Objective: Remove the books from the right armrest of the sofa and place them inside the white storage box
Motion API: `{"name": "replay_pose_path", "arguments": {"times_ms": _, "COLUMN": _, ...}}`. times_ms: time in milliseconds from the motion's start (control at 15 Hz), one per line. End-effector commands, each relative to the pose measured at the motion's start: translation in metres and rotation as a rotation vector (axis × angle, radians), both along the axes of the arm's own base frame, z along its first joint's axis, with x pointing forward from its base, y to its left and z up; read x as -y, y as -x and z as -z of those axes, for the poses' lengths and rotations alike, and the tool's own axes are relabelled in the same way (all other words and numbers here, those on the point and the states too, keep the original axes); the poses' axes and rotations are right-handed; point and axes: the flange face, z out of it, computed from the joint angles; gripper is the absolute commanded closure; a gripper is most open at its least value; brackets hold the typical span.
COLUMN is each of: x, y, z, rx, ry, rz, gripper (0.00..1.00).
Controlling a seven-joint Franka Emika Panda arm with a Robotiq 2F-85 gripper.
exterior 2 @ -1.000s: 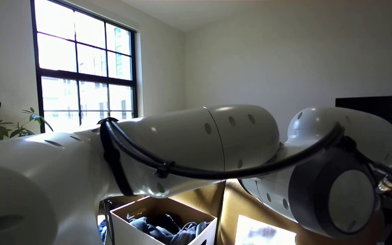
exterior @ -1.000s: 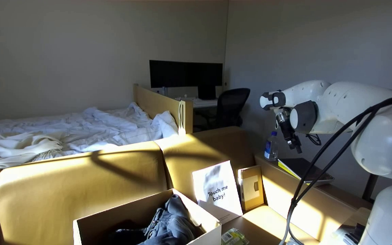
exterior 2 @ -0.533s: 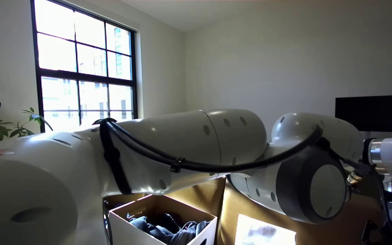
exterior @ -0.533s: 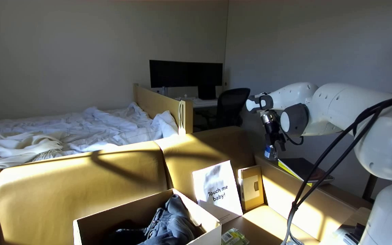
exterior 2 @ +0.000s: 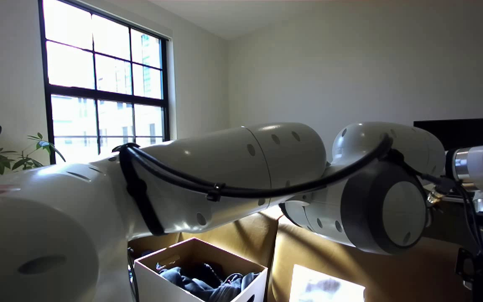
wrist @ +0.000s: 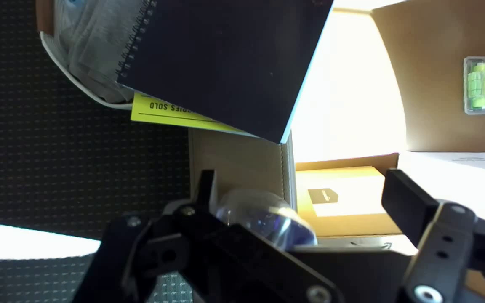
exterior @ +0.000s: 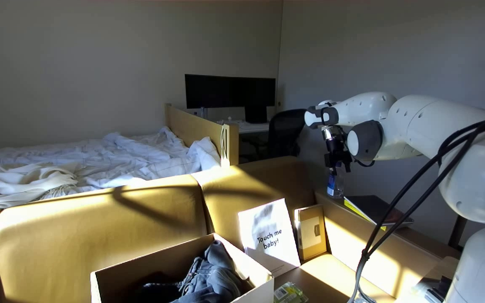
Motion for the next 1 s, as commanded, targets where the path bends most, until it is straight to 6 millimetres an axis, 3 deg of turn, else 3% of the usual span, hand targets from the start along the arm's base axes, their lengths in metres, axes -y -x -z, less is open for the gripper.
{"name": "replay_pose_path", "arguments": {"times_ms": 0, "x": -0.001, "y": -0.002, "z": -0.036, "rx": 0.018, "ry": 0.019, "rz": 0.034, "gripper": 0.0}}
{"name": "replay_pose_path", "arguments": {"times_ms": 333, "x": -0.002, "y": 0.006, "z": -0.077, "rx": -0.017, "ry": 0.038, "rz": 0.089, "gripper": 0.0}}
{"name": "replay_pose_path", "arguments": {"times_ms": 667, "x": 0.002, "y": 0.008, "z": -0.124, "rx": 0.082, "ry": 0.006, "rz": 0.143, "gripper": 0.0}}
{"name": "replay_pose_path", "arguments": {"times_ms": 933, "x": -0.005, "y": 0.009, "z": -0.158, "rx": 0.101, "ry": -0.053, "rz": -0.032, "gripper": 0.0}}
